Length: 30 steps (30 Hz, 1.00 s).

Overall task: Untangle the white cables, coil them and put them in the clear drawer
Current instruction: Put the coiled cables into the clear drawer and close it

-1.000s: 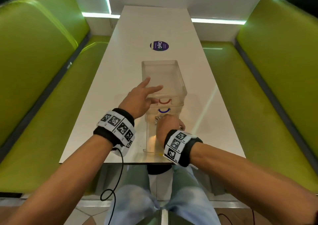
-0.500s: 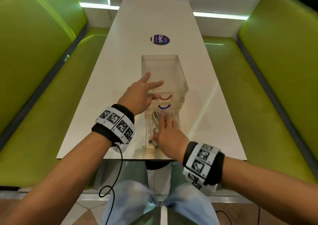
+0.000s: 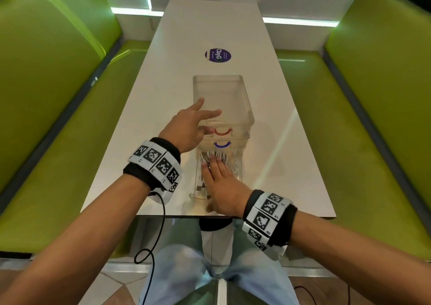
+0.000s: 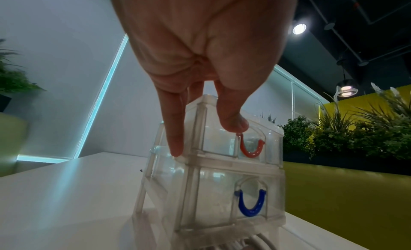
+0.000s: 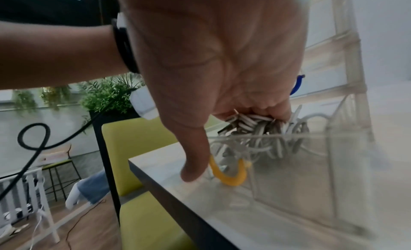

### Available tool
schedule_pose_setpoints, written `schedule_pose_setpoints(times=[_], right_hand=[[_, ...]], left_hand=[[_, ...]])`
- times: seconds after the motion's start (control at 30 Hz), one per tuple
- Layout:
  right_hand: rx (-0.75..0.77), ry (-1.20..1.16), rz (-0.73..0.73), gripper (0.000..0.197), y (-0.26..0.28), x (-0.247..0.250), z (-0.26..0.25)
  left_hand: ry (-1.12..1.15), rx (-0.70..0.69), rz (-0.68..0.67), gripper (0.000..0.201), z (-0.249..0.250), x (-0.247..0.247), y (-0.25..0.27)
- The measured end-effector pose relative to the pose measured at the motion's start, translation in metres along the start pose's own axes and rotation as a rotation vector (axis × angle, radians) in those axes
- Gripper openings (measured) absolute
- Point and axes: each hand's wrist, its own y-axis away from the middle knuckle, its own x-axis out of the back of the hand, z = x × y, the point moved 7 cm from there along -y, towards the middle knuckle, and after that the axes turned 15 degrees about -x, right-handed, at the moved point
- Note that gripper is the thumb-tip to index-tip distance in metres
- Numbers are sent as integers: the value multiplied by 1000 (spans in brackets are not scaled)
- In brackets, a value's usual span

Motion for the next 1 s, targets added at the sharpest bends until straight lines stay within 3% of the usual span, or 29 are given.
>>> schedule_pose_setpoints(times=[0.1,0.3,0.47,0.6,0.77,1.0], right_hand=[[58,34,-6,82,-2,-7,10],[120,120,50,90,-10,9,27],[52,66,120,90,8,15,16],[-2,140,162,69,26,17,14],[2,130,137,59,20,27,15],[5,61,289,46,21,42,11]], left_hand=[[-6,2,-15,49,-2,1,0],[-3,-2,-14,49,-1,1,1],[-28,4,18,48,3,-1,2],[-41,3,7,48,2,0,2],[-18,0,-5,48,2,0,3],[-20,-3,2,49,-3,1,4]])
